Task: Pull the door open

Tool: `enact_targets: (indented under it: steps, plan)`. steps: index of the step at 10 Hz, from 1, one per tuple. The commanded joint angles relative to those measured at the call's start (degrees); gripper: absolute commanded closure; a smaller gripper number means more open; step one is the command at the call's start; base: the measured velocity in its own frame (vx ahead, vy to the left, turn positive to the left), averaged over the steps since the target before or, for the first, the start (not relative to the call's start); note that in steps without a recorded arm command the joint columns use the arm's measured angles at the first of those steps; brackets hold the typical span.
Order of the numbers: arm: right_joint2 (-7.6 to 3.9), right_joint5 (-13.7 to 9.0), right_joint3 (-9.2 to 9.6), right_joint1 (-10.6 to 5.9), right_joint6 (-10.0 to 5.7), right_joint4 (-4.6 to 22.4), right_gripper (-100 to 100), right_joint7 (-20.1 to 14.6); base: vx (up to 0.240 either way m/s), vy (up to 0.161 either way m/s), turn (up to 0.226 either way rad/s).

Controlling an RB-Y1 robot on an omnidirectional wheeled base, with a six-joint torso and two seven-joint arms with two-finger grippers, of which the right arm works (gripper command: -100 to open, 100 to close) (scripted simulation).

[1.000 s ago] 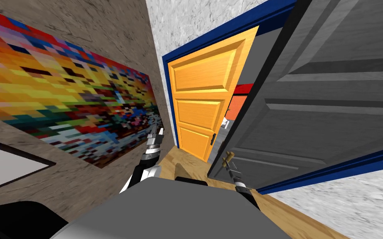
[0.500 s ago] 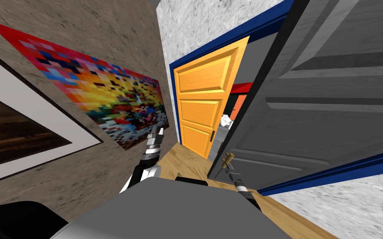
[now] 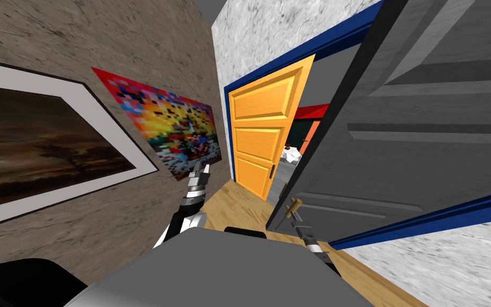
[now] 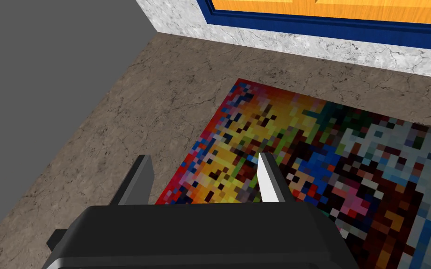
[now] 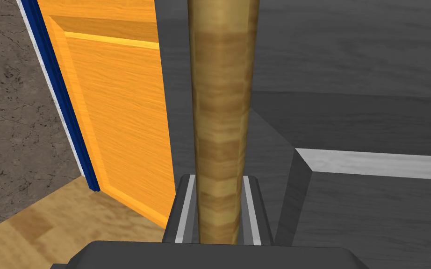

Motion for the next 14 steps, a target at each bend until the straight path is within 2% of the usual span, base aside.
enact_targets:
  steps: [1, 4, 5, 6, 8, 9, 12, 13, 14]
  plan:
    - [-0.34, 0.40, 0.76, 0.12, -1.72, 1.07, 100, -0.87, -0.191, -0.055, 0.072]
    - [-1.35, 0.86, 1.76, 0.73, -3.78, 1.68, 100, -1.98, -0.153, -0.061, 0.086]
    - [-0.98, 0.88, 1.82, 0.83, -2.94, 1.48, 100, -1.62, -0.076, -0.024, 0.019]
    - [-1.24, 1.22, 2.28, 0.77, -4.02, 2.38, 100, -2.30, -0.165, -0.034, 0.199]
    - [-1.55, 1.47, 2.57, 0.64, -5.00, 3.13, 100, -2.89, -0.254, -0.083, 0.175]
    - [-1.60, 0.97, 2.03, 1.10, -4.96, 2.88, -100, -2.63, -0.213, -0.020, -0.082]
    - [-1.76, 0.32, 1.44, 2.21, -6.01, 2.87, -100, -2.64, -0.194, 0.081, -0.134]
    - [-1.86, 0.43, 1.54, 2.14, -5.74, 2.60, -100, -2.67, -0.090, 0.022, -0.027]
    - [-1.28, 0.24, 1.07, 1.44, -4.84, 2.56, -100, -2.07, 0.116, -0.015, 0.061]
